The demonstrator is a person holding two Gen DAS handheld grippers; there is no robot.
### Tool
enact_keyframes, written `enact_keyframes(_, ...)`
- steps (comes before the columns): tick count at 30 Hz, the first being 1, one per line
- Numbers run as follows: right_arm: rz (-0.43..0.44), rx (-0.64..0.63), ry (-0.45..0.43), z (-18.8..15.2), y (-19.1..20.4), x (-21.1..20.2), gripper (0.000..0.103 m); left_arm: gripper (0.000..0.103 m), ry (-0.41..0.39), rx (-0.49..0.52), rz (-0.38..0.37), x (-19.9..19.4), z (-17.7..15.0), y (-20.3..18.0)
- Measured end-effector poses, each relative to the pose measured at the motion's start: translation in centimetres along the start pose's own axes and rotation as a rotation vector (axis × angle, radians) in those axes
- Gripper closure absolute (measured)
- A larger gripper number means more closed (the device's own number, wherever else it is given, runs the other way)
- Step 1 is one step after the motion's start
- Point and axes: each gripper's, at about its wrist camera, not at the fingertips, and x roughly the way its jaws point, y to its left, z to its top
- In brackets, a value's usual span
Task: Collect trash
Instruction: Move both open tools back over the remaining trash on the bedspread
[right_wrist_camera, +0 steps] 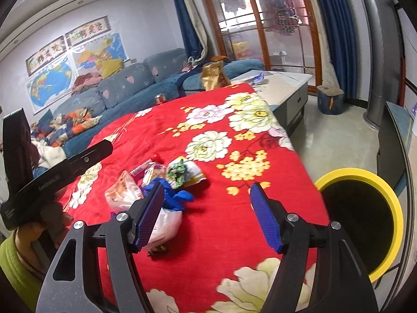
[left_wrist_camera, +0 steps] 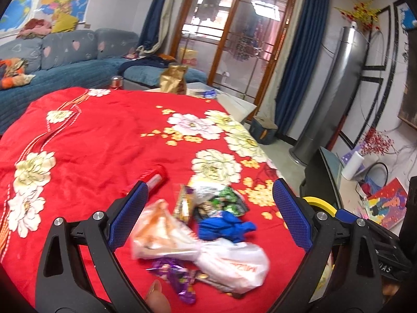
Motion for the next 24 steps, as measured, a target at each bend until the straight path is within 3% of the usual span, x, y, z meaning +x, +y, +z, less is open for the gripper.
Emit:
enact_keyframes(15,0.059,-0.040,0.069,0.3,3.4,4.3,0.037,0.015,0.028,-0.090,0.072,0.0,-0.7,6.2)
enact_keyframes(24,0.081,-0.018,0.152,0.7,3.5,8.8,0.038,0.018,0.122,-0.161,0.047,2.1,-2.3,8.7)
